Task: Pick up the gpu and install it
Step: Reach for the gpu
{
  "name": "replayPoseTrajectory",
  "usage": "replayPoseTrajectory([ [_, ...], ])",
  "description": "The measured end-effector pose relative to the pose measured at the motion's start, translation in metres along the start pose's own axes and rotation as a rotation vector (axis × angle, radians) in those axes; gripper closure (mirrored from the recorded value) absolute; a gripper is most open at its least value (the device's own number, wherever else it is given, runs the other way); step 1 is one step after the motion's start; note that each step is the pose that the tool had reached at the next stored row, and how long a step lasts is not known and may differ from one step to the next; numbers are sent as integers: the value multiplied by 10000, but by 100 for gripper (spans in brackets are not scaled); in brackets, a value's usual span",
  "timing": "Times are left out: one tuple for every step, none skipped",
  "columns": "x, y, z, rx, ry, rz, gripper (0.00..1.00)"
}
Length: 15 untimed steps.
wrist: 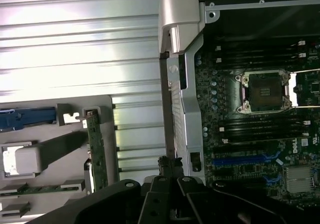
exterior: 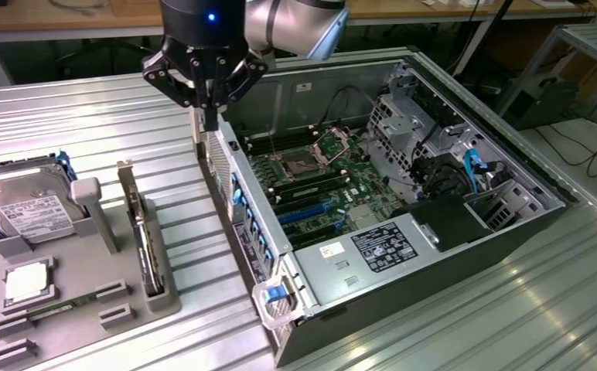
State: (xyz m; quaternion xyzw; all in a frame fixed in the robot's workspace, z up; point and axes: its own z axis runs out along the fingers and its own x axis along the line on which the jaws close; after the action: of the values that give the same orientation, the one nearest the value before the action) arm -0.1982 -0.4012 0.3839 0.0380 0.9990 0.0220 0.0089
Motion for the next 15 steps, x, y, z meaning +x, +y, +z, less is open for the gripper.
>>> replayPoseTrajectory([
  [9, -1, 1, 0, 1, 0, 89],
  [17, -2, 2, 1, 3, 0, 89],
  [27, -3, 4, 0, 4, 0, 89],
  [35, -4, 4, 1, 6, 0, 89],
  [45, -6, 6, 1, 8, 0, 89],
  [53, -7, 7, 0, 8, 0, 89],
  [62, -8, 8, 1, 10, 0, 89],
  [70, -9, 9, 1, 12, 1, 89],
  [78, -10, 10, 1, 12, 1, 89],
  [85, -11, 11, 1, 13, 1, 89],
  [93, -12, 12, 1, 15, 1, 89],
  [101, -13, 13, 1, 16, 1, 89],
  [109, -14, 14, 1, 17, 1, 89],
  [117, -15, 15, 2, 18, 1, 89],
  [125, -16, 16, 1, 19, 1, 89],
])
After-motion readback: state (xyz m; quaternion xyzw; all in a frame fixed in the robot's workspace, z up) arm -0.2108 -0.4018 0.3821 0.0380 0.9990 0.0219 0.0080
